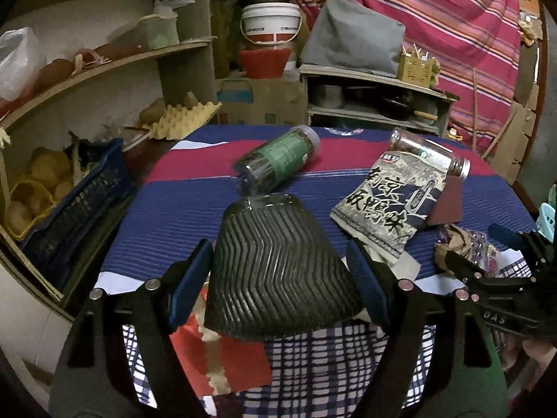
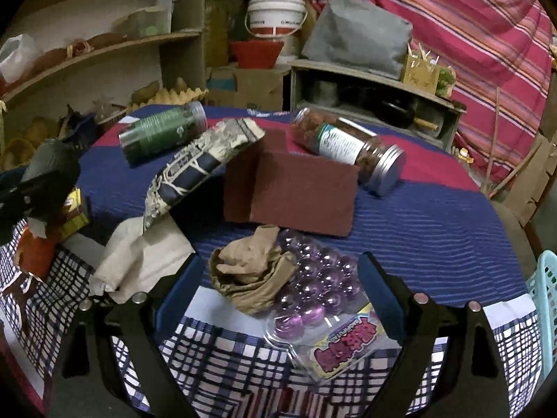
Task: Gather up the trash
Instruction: 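Grasp the tan crumpled cloth with the right tool while the left tool lifts the black object, then carry the black object and tan cloth with both tools over the basket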
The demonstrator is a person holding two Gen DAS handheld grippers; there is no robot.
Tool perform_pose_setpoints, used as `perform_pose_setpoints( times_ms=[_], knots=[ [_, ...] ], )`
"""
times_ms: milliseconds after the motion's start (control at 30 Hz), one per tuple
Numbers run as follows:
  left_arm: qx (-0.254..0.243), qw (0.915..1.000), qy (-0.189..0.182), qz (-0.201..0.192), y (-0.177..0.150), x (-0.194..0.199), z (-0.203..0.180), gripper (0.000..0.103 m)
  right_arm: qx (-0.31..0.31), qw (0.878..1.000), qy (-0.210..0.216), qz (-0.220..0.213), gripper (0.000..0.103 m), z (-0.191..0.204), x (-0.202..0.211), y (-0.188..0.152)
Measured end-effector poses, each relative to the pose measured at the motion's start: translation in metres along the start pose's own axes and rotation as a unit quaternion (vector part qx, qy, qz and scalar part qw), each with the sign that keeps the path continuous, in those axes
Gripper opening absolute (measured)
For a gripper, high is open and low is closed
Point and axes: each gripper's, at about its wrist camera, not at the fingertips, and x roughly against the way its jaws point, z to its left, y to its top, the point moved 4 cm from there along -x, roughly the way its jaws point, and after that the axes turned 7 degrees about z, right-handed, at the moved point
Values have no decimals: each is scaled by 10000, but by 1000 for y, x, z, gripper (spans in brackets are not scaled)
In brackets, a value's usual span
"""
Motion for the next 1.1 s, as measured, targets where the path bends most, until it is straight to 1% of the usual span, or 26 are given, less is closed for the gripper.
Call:
perform_pose_setpoints(
  times_ms=[67, 100, 133, 167, 233, 300, 433, 533, 667, 867, 1100],
  knots=[
    [32, 10000, 13, -2, -1, 1, 4, 77, 53, 9998, 151, 81, 65, 2, -3, 0],
    [56, 10000, 22, -5, -2, 2, 6, 77, 76, 9997, 230, 100, 61, 4, -4, 0],
    [72, 10000, 25, -10, -3, 3, 7, 76, 106, 9995, 286, 105, 53, 7, -4, -1],
    [93, 10000, 30, -15, -3, 4, 9, 76, 168, 9993, 311, 92, 49, 10, -3, -1],
    [122, 9999, 39, -10, -5, 6, 12, 76, 262, 9993, 263, 46, 47, 14, 0, -1],
    [133, 9999, 64, -11, -6, 8, 13, 77, 273, 9991, 310, -34, 46, 15, 5, -2],
    [108, 9999, 86, -48, -7, 13, 12, 77, 101, 9987, 487, -50, 46, 6, 21, -3],
    [54, 9999, 74, -115, -6, 21, 5, 77, -4, 9987, 486, -132, 46, -10, 39, -2],
    [-109, 9996, 49, -256, -1, 36, -14, 77, -219, 9982, 494, -247, 46, -36, 60, -6],
    [-155, 9991, -211, -336, 4, 48, -53, 77, -381, 9986, 56, -354, 46, -88, 87, -27],
    [-323, 9976, -524, -318, 3, 47, -113, 77, -937, 9936, -471, -423, 46, -178, 116, -57]
  ],
)
